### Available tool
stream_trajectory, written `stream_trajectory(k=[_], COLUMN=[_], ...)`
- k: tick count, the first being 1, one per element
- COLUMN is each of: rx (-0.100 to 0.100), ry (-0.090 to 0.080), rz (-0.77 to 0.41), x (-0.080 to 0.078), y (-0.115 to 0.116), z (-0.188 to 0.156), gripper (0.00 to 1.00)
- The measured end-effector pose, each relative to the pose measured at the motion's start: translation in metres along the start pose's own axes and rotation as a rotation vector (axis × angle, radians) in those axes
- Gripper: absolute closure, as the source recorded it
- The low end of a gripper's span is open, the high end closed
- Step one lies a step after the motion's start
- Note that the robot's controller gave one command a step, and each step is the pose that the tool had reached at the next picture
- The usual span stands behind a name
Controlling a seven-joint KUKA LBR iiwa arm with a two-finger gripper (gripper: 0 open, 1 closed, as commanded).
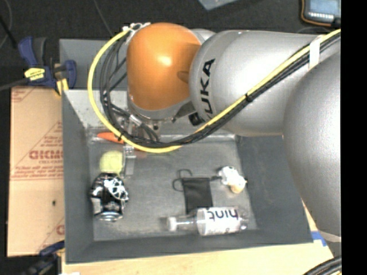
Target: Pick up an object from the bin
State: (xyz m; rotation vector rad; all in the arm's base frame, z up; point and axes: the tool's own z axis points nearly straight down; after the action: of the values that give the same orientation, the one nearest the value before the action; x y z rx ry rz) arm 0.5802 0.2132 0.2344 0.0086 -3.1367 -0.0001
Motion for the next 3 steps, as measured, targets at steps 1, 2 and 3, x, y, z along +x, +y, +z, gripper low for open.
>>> stream_trajectory(k=[1, 2, 3], rx=[-0.002, -0.002, 0.0], ry=[-0.008, -0.012, -0.009], rz=[0.005, -0.084, -0.337], x=[-0.002, -0.015, -0.026], y=[-0.001, -0.008, -0.027], z=[-0.005, 0.034, 0.065], gripper=[0.0, 0.0, 0.0])
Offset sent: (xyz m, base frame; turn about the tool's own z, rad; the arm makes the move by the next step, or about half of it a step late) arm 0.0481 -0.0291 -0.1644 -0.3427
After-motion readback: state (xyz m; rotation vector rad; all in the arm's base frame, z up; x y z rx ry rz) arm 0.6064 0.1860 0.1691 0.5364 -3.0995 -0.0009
